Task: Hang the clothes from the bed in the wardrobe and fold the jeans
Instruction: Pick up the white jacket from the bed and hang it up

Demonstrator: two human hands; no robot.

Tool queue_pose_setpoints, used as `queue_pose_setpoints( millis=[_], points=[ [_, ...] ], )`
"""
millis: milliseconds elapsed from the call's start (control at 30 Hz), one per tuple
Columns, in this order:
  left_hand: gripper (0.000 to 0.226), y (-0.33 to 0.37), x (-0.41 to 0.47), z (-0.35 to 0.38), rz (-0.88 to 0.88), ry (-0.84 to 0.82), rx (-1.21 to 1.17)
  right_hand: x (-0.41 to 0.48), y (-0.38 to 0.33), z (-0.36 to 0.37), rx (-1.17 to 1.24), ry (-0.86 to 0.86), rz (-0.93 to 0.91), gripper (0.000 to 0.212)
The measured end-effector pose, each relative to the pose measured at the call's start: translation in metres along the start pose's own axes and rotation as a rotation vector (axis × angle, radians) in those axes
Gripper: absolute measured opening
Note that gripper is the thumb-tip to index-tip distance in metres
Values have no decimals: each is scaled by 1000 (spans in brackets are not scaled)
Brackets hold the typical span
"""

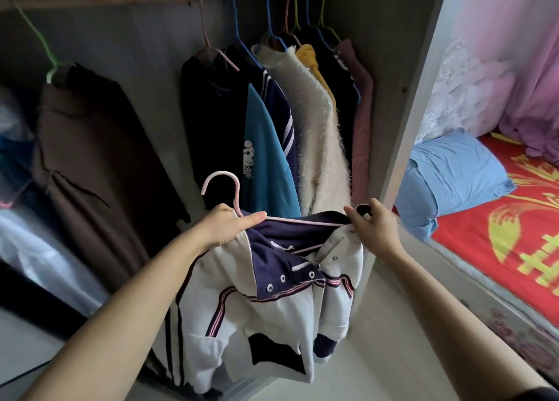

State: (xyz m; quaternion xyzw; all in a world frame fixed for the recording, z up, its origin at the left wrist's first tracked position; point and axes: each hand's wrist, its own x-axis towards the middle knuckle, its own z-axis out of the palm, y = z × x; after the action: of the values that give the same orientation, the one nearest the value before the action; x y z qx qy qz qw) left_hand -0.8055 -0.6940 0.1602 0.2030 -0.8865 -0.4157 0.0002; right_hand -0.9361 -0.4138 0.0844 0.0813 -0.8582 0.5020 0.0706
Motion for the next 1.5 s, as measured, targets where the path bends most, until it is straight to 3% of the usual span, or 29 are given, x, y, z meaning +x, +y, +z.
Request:
queue_pose_setpoints(
  millis=[100, 167, 233, 300, 400, 467, 567, 600, 667, 767, 833, 933, 1000, 1067, 1133, 1233, 1333, 1400, 1500],
  points=[
    [56, -9, 0, -13, -61, 44, -89, 5, 7, -15, 248, -152, 200, 45],
    [69, -11, 1, -15, -62, 102, -43, 9, 14, -22, 365, -325, 240, 44],
    [74, -9, 0, -14, -15, 149, 29, 13, 19, -29, 296, -453, 230, 38],
    [75, -7, 0, -12, 59, 167, 71, 21, 21, -32, 31, -505, 189, 31],
    [75, 2, -1, -9, 136, 117, 132, 28, 15, -30, -523, -527, -8, 24],
    [74, 10, -1, -7, 150, 77, 214, 26, 11, -26, -708, -518, -80, 23],
    [70, 18, 2, -7, 141, 84, 375, 20, 8, -21, -772, -418, -134, 3],
    [65, 19, 2, -7, 136, 97, 461, 19, 6, -20, -764, -375, -132, 6],
    [56, 16, 2, -3, 107, 89, 683, 18, -3, -20, -686, -311, -106, 5],
    [63, 4, 3, 2, 48, 95, 877, 18, -19, -24, -481, -288, -56, 3],
    [63, 1, 5, -4, -2, 140, 800, 17, -30, -27, -327, -276, -5, 4],
    [65, -1, 5, -13, -59, 218, 401, 10, -51, -26, -79, -324, 77, 25],
    [52, -1, 1, -10, -42, 164, 33, 5, -68, -19, -149, -355, -1, 37],
    [27, 0, 0, -2, -19, 28, -221, -3, -87, -8, -332, -357, -139, 30],
    [22, 0, -2, 5, -26, -20, -262, -8, -105, -1, -264, -341, -143, 22],
    [29, -3, -2, 8, -56, -14, -304, -6, -127, 2, 216, -379, 58, 15],
    [32, 5, -3, 6, -35, 23, -397, -10, -140, 10, 440, -512, 99, 13],
    [44, 17, -3, 7, -10, 40, -452, -18, -139, 21, 397, -608, 92, 11],
    [57, 28, -5, 12, -16, 58, -564, -9, -131, 19, -21, -596, -26, 14]
  ],
)
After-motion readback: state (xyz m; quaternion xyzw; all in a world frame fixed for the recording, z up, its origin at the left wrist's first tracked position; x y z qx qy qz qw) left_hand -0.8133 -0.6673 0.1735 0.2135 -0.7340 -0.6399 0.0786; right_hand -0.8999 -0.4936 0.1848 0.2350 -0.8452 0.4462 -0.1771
